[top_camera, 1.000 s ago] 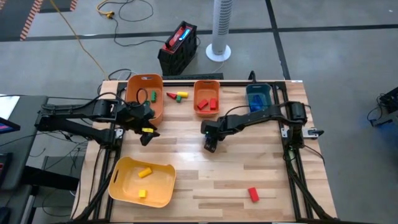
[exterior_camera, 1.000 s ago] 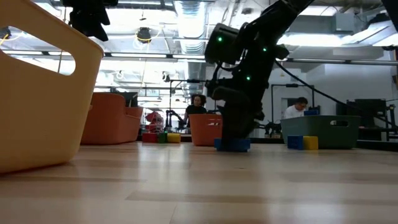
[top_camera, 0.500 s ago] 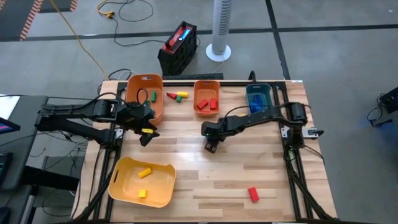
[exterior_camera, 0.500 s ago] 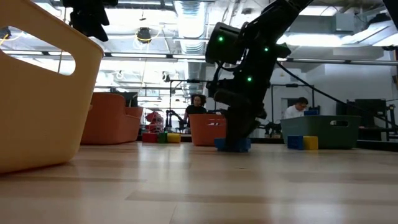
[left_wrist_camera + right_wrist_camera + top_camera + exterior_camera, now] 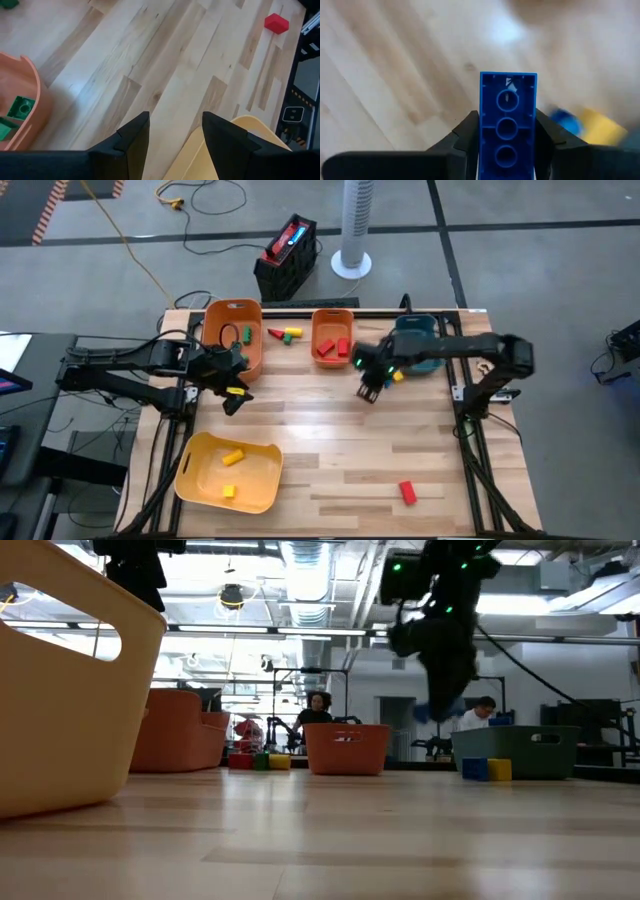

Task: Sort blocks
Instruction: Put the blue game piece into the green bin

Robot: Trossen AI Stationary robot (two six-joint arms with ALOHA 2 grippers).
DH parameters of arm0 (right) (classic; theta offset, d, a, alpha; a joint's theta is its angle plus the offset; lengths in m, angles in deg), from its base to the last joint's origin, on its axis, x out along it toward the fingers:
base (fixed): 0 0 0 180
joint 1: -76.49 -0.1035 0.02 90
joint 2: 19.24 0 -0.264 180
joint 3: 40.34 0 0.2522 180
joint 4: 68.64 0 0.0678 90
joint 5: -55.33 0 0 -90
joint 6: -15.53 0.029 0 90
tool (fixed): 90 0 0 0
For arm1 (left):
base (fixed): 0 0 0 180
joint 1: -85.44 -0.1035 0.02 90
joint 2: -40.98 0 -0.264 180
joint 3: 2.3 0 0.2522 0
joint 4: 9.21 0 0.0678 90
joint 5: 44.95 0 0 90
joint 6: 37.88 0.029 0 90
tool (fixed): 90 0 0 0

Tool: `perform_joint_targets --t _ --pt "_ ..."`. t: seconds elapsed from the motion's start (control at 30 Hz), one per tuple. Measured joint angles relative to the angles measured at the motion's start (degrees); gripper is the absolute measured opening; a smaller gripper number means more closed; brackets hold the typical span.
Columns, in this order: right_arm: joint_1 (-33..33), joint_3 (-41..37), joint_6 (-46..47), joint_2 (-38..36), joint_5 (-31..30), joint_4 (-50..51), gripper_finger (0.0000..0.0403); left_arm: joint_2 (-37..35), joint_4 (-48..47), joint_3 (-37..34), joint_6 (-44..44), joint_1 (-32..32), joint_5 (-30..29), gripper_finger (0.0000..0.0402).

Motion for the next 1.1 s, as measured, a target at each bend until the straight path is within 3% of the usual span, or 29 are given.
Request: perform_joint_targets --t 0.23,0.63,0.87,1.1 --pt "14.3 0.0 -1.5 -6.8 -2.5 3.0 0.0126 0.0 0.0 0.0 -0.4 0.0 0.0 0.0178" --pt "33.4 -0.4 -6.5 -8.7 -2.5 6.0 0.0127 0.0 -1.9 0.0 -3.1 0.0 -0.1 0.0178" --pt "39.4 -8.2 -8.1 -8.7 -2.1 -1.3 0.0128 0.0 -2.3 0.0 -3.1 0.0 -1.6 0.0178" --pt "40.6 -12.9 -9.4 -8.6 -1.7 -3.9 0.0139 0.0 -2.3 0.0 -3.3 0.0 -1.9 0.0178"
